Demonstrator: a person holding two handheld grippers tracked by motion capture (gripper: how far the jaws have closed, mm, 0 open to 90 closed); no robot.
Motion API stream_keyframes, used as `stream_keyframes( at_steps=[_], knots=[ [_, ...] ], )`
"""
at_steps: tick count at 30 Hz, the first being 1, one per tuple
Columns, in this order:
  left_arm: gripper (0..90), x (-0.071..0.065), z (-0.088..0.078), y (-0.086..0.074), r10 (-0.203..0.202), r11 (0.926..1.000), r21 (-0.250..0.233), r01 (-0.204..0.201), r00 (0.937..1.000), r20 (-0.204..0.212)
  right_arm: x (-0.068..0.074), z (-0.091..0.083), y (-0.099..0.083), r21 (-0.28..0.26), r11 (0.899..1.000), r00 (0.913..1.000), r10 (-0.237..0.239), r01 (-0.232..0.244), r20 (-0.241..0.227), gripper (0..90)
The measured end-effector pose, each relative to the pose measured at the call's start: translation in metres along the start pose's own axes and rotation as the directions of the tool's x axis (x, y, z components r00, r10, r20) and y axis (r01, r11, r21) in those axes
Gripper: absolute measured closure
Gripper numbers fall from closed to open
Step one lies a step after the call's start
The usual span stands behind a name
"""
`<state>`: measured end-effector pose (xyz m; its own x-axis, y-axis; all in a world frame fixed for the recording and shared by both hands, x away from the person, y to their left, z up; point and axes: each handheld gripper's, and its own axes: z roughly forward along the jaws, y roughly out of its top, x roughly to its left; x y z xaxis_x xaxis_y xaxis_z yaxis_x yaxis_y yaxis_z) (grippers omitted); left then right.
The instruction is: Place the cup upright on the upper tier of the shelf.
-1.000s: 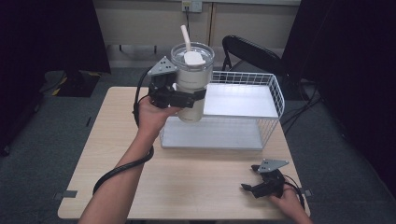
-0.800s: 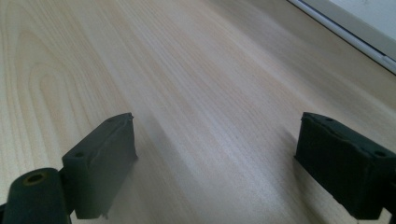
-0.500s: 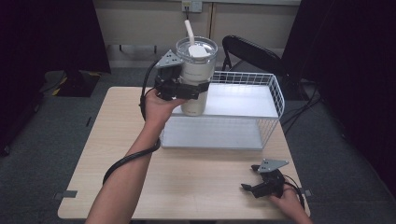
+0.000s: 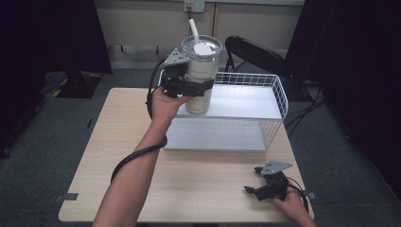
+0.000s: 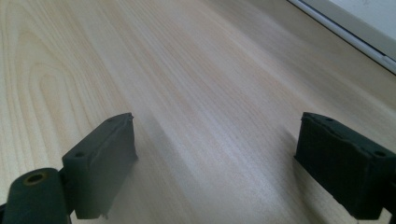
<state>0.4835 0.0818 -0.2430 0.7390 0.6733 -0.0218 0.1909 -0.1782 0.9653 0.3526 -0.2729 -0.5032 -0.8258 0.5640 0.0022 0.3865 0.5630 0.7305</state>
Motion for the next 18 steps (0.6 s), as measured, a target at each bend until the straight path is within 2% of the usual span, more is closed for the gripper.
stream_keyframes(
  at_steps=[9,13,18],
  knots=[
    [9.2,0.0,0.01,0.001,0.001,1.0,0.006,-0.001,1.0,-0.007,0.0,0.0,0.0,0.0,1.0,1.0,0.0,0.0,0.0,11.5],
    [9.3,0.0,0.016,0.002,-0.011,0.9999,0.0,0.011,0.9998,-0.017,0.0,0.0,0.0,0.0,1.0,1.0,0.0,0.0,0.0,11.5],
    [9.3,0.0,0.02,0.002,-0.002,0.9999,0.011,0.002,0.9997,-0.025,0.0,0.0,0.0,0.0,1.0,1.0,0.0,0.0,0.0,11.5]
  ],
)
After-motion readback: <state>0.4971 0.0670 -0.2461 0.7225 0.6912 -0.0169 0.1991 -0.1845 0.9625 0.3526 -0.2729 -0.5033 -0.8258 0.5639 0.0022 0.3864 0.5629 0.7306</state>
